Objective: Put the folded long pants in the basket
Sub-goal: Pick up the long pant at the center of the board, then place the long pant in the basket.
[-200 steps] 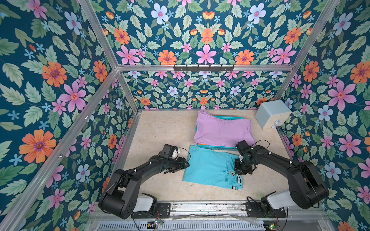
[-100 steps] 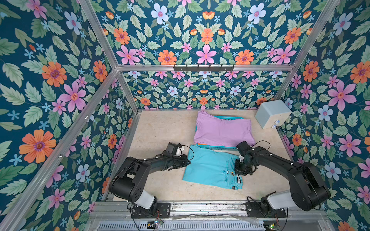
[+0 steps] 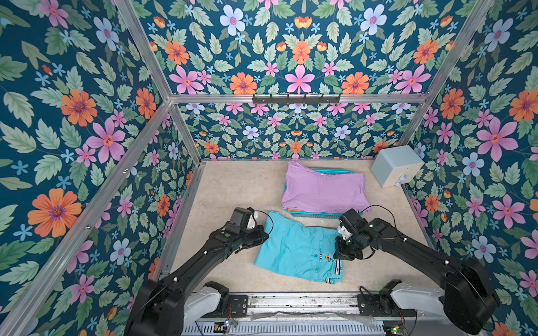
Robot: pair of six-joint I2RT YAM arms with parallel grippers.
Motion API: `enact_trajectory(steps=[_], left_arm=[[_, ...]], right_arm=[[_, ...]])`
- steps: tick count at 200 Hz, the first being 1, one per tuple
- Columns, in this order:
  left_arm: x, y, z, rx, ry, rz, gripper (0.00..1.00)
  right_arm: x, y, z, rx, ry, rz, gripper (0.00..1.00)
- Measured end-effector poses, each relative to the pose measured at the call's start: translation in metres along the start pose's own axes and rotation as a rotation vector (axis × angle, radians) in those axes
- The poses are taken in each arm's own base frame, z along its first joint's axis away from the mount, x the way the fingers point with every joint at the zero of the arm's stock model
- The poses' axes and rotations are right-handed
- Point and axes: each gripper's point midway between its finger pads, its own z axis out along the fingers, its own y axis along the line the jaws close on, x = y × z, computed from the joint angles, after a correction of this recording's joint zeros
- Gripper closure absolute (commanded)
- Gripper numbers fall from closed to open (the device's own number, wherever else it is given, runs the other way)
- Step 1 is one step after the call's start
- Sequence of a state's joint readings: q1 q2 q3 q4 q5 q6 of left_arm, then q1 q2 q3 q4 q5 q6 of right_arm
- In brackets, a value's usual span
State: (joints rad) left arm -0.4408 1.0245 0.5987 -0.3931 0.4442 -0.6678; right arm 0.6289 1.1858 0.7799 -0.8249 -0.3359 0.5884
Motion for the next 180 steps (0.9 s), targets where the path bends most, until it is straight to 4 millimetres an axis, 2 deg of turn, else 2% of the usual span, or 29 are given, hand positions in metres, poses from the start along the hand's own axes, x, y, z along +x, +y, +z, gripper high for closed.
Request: enact_trajectory(steps=[26, 44, 63, 78, 100, 115, 127, 149, 180], left_arm=[[-0.020, -0.029, -0.052, 0.008, -0.101, -0.007, 1.00], [-0.038, -0.055, -0.083, 0.019, -0.143, 0.005, 1.00], [-0.067, -0.087, -0.101, 0.045, -0.172, 0.020, 1.00], [-0.097, -0.115, -0.102, 0.064, -0.179, 0.033, 1.00], [-0.141, -0.144, -0.084, 0.088, -0.182, 0.048, 1.00], [-0.166, -0.157, -0.063, 0.098, -0.173, 0.050, 1.00], [-0.183, -0.162, -0.039, 0.105, -0.155, 0.048, 1.00], [-0.197, -0.160, 0.004, 0.097, -0.114, 0.035, 1.00], [-0.206, -0.150, 0.048, 0.086, -0.072, 0.015, 1.00]], right_arm=[[-0.009, 0.030, -0.054, -0.105, -0.087, -0.017, 1.00], [-0.029, 0.040, -0.097, -0.149, -0.170, 0.005, 1.00], [-0.055, 0.043, -0.145, -0.187, -0.256, 0.033, 1.00], [-0.081, 0.041, -0.177, -0.196, -0.324, 0.059, 1.00], [-0.114, 0.034, -0.206, -0.182, -0.380, 0.084, 1.00], [-0.132, 0.025, -0.209, -0.149, -0.383, 0.114, 1.00], [-0.145, 0.018, -0.208, -0.133, -0.379, 0.140, 1.00], [-0.169, 0.000, -0.209, -0.115, -0.375, 0.201, 1.00], [-0.196, -0.017, -0.200, -0.072, -0.346, 0.239, 1.00]])
